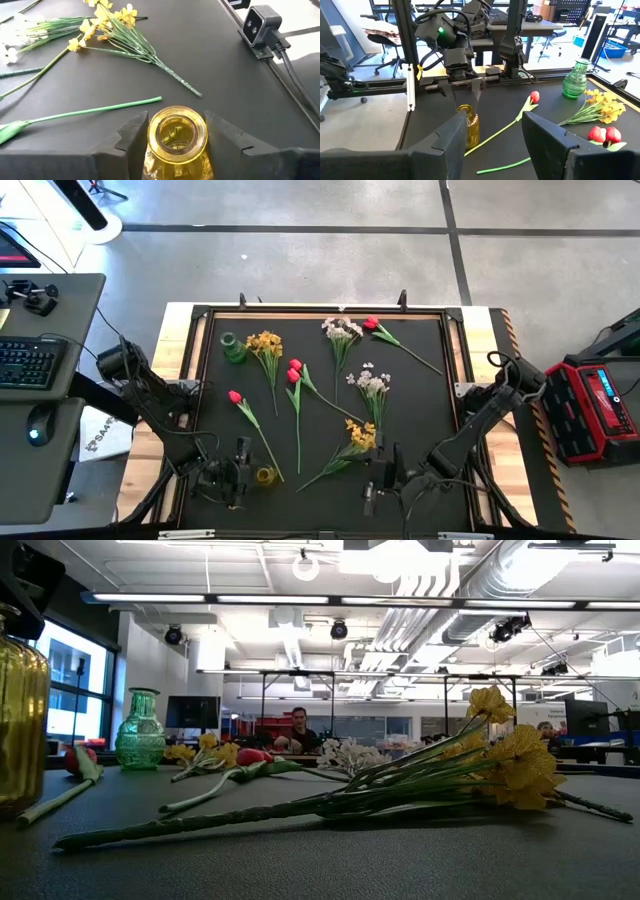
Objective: Sort flowers into vase by color
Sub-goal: Move the yellow vase to the bottom right of the table
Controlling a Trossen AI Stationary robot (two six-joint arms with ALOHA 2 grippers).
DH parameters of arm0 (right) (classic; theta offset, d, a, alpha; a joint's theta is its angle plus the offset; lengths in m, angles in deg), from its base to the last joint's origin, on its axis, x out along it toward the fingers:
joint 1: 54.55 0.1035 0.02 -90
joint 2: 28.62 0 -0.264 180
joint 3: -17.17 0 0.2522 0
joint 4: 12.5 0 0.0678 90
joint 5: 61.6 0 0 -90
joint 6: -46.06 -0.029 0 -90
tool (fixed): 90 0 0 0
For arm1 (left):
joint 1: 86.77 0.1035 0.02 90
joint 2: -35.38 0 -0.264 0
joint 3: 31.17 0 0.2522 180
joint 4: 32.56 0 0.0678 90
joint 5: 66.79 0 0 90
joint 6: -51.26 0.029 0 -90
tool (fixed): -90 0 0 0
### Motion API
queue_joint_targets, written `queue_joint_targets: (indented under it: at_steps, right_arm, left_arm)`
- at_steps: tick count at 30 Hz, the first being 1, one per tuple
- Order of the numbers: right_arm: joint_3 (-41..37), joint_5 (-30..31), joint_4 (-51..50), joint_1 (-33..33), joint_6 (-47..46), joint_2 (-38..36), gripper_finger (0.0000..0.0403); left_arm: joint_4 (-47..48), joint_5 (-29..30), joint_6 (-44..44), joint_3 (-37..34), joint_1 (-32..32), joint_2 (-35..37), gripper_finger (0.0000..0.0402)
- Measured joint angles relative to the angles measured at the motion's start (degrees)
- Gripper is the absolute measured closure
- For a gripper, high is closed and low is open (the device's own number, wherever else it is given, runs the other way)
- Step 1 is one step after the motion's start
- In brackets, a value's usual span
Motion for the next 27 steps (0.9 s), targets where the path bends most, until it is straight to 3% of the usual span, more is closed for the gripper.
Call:
queue_joint_targets:
  at_steps: [6, 12, 16, 21, 27]
  right_arm:
    - [0.0, 0.56, -3.17, 3.02, -5.55, -0.96, 0.0226]
    - [0.02, 0.54, -10.27, 8.51, -17.0, -5.11, 0.0226]
    - [0.04, 0.56, -14.22, 12.59, -23.69, -7.07, 0.0226]
    - [0.08, 2.0, -19.54, 17.24, -29.56, -6.17, 0.0226]
    - [0.07, 8.09, -21.39, 20.36, -37.02, -2.7, 0.0226]
  left_arm:
    - [0.43, -4.87, -1.86, 1.94, 1.82, 0.06, 0.0274]
    - [0.15, -12.62, 10.37, 8.56, 8.51, 0.04, 0.0276]
    - [-0.11, -21.7, 19.29, 11.95, 16.34, 0.04, 0.0277]
    - [-7.79, -35.8, 28.27, 15.01, 28.83, -1.02, 0.0277]
    - [-9.91, -49.62, 33.62, 25.3, 40.01, -10.62, 0.0278]
